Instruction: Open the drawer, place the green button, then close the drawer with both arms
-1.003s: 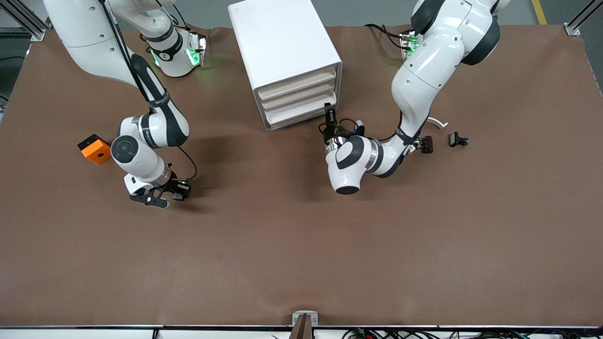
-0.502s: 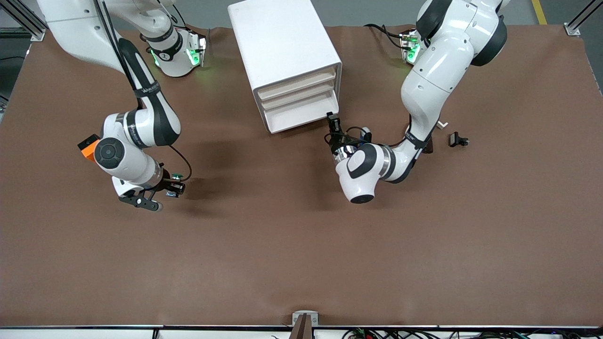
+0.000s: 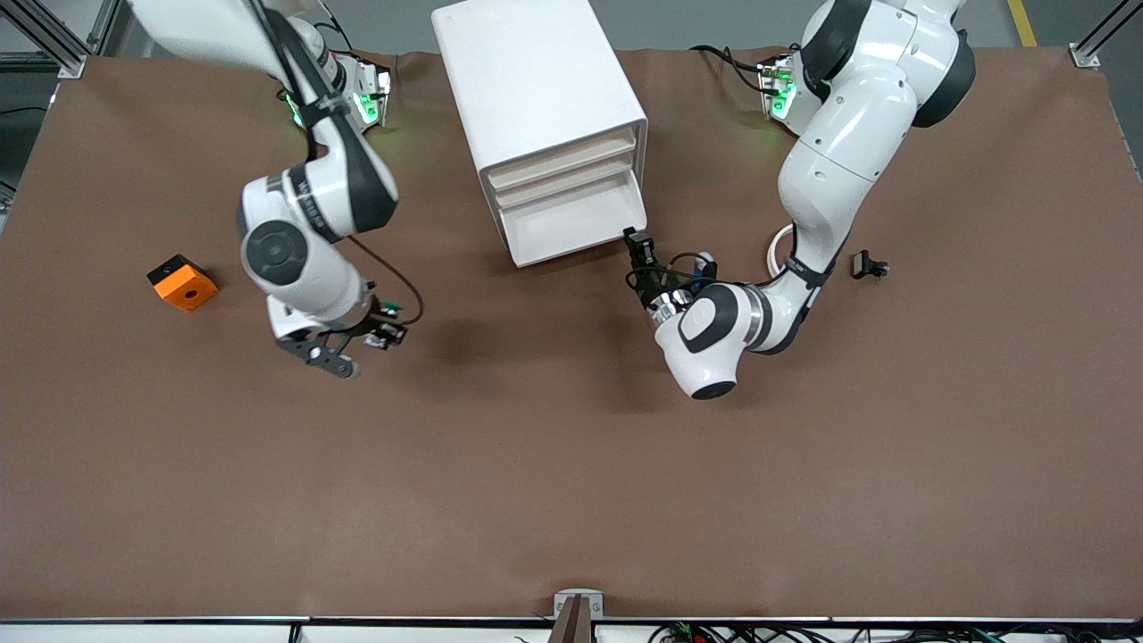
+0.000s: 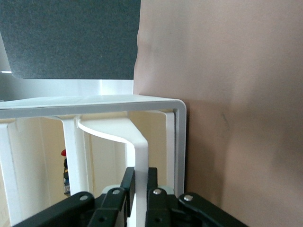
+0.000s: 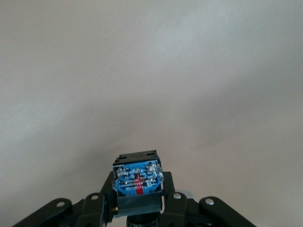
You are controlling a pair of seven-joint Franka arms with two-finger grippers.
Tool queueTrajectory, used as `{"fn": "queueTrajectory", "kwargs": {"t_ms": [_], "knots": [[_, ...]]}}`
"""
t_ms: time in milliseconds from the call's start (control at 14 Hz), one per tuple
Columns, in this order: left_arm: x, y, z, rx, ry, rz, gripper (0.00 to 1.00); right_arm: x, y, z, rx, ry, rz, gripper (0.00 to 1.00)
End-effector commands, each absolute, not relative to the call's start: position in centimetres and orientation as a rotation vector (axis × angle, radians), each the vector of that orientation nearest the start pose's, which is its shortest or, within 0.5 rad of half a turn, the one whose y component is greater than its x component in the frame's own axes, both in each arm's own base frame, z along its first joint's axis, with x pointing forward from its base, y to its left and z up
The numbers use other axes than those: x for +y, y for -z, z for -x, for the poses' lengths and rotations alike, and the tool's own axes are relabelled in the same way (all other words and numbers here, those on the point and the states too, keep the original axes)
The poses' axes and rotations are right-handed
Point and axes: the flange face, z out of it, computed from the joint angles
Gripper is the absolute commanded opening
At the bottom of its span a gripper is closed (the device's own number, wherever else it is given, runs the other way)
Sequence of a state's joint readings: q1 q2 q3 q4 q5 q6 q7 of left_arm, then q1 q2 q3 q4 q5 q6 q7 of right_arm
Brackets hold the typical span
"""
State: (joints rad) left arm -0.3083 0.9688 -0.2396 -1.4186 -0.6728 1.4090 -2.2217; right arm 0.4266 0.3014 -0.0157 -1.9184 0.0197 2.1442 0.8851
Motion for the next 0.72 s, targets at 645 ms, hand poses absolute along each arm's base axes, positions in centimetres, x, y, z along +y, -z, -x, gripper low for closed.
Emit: {"fn": "queueTrajectory", "kwargs": {"t_ms": [645], "knots": [[-34.7, -15.9, -55.7, -1.892, -1.384, 1.174, 0.17, 40.8, -36.6, -47.0, 1.044, -0.048, 2.992, 0.0]]}}
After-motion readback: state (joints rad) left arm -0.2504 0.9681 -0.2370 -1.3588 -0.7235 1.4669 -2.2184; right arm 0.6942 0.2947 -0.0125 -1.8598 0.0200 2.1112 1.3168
